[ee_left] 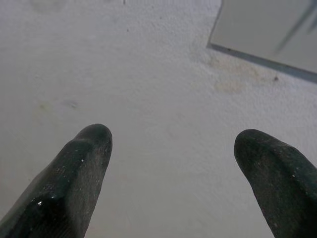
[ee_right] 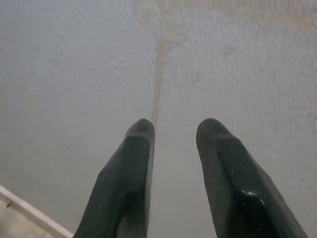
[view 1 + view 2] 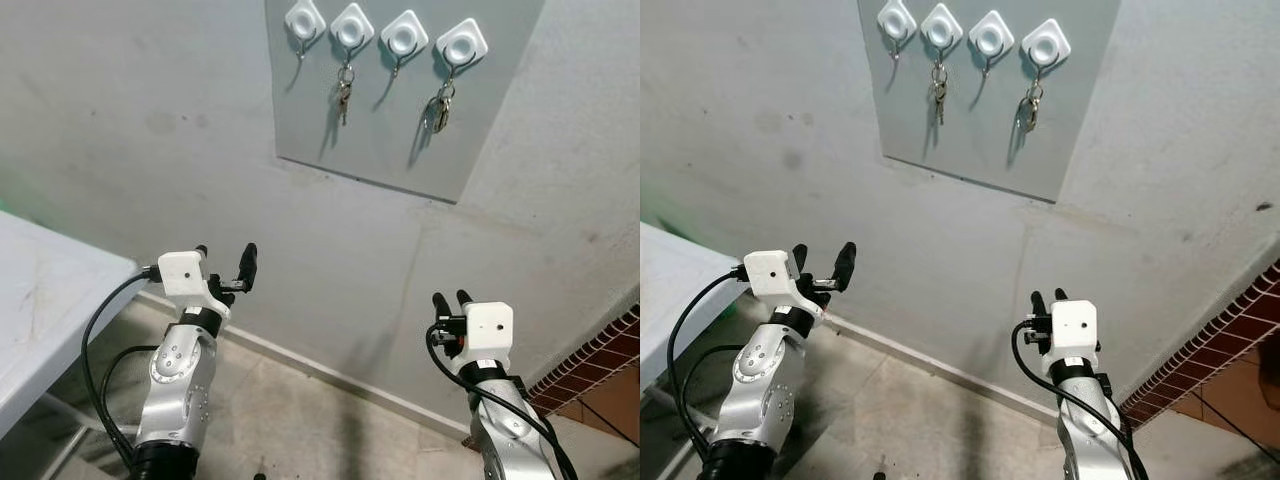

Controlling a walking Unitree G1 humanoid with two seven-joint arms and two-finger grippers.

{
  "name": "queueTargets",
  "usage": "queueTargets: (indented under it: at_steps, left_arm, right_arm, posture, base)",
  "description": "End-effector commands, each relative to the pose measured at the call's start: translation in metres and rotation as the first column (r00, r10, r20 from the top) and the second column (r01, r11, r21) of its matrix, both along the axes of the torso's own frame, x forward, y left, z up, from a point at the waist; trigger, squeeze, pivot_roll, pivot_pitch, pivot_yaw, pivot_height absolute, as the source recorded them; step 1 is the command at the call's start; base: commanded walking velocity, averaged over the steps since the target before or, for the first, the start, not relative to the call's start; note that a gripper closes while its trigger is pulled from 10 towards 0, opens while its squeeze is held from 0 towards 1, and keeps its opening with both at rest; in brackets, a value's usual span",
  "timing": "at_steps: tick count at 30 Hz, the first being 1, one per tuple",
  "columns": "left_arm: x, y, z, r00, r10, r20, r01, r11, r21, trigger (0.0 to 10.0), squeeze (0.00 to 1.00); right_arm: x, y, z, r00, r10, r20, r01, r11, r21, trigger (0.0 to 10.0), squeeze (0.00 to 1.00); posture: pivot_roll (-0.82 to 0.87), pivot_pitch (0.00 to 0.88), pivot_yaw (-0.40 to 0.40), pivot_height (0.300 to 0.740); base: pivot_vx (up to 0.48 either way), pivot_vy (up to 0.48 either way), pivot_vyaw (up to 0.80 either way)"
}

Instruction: Hang keys on a hook

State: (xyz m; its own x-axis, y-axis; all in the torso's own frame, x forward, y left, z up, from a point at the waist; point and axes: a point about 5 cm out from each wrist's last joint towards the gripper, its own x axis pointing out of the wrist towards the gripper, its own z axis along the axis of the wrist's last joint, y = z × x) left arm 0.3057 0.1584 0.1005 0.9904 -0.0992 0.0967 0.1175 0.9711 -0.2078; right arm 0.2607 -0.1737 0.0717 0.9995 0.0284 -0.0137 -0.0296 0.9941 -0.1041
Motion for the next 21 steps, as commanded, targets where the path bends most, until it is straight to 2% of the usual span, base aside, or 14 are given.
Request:
queueTargets:
  at_steps: [1, 21]
  left_arm:
    - [0.0014, 0.0011, 0.0028, 1.0, -0.007, 0.017, 0.007, 1.0, 0.013, 10.0, 0.0]
    - [0.0014, 0.0014, 0.0013, 1.0, -0.011, 0.014, 0.011, 1.0, 0.013, 10.0, 0.0]
  right_arm:
    - [0.0025, 0.001, -0.0004, 1.0, 0.015, -0.009, -0.015, 1.0, 0.001, 10.0, 0.0]
    - [0.0029, 0.0017, -0.0019, 0.999, 0.029, -0.017, -0.029, 1.0, 0.002, 10.0, 0.0]
  posture:
    - [-0.07, 0.0, 0.009, 0.732]
    - [-0.07, 0.0, 0.004, 0.732]
  base:
    - [0.0, 0.0, 0.8]
    - [0.0, 0.0, 0.8]
